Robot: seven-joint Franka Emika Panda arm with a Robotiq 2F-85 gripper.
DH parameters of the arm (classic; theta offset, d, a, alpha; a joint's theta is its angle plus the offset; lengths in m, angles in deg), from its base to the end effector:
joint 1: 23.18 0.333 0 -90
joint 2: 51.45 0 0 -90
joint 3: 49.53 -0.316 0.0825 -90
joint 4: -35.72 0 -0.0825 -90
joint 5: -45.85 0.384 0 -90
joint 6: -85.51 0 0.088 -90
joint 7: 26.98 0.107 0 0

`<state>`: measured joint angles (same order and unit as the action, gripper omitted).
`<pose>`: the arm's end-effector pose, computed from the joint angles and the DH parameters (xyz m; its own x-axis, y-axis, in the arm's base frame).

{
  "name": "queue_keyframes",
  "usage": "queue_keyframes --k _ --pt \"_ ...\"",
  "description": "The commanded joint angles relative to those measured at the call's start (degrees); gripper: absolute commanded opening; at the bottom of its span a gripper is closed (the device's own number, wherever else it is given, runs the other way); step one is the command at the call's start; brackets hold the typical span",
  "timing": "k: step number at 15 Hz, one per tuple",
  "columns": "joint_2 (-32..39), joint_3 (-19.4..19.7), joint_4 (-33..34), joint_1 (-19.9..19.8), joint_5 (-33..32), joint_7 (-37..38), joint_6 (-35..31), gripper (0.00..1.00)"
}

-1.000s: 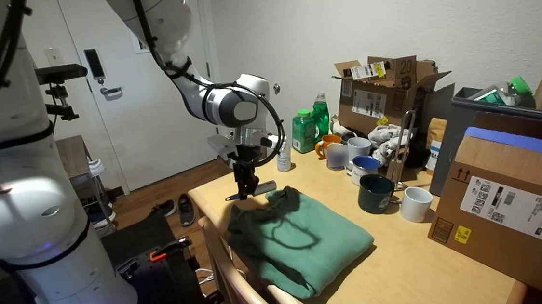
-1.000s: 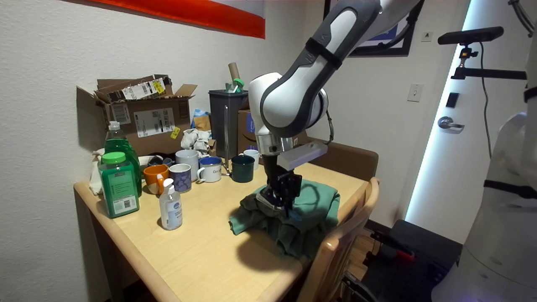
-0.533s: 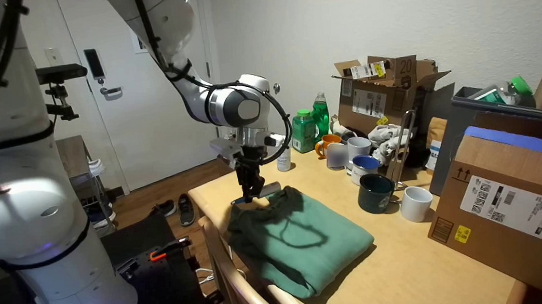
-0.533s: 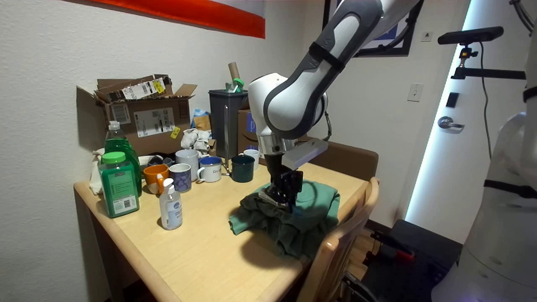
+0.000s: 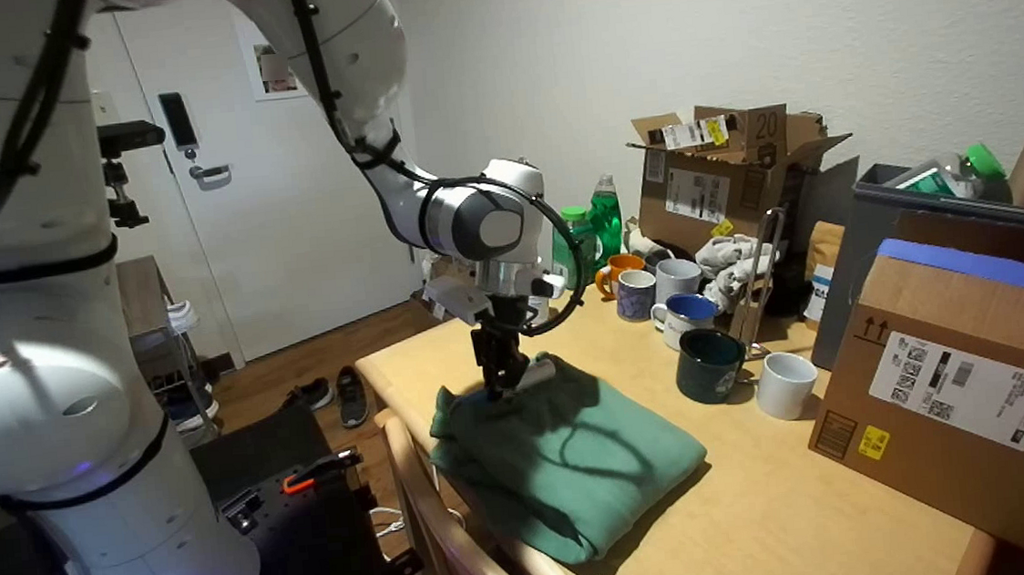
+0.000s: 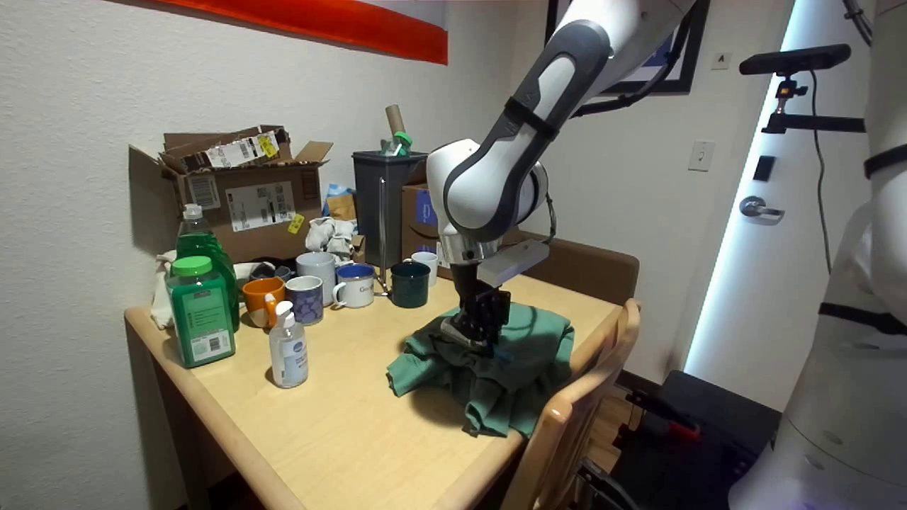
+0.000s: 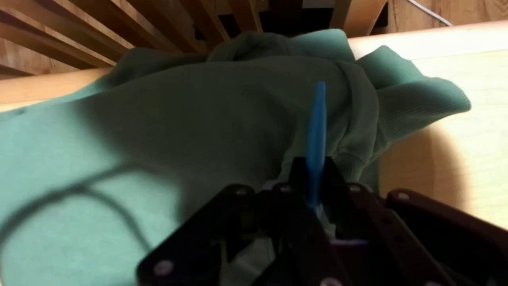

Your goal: Pick the object next to the sweater and rub it against the sweater

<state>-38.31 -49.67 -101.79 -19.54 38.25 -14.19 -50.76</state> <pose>0.4701 0.0297 0.2022 0.9710 -0.0623 -0.2309 -0.0355 -0.9923 0.1183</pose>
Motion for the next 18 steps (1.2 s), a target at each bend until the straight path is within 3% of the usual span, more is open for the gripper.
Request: queue_keyframes --k 1,8,18 --pt "4.32 -0.01 2.75 -1.04 1.28 -3.90 -2.82 0.03" --pt "8.93 -0.16 4.92 -1.79 3.51 -6.16 -5.09 0.03" --pt "5.71 0.54 3.02 -4.05 5.49 -10.35 -1.71 0.03"
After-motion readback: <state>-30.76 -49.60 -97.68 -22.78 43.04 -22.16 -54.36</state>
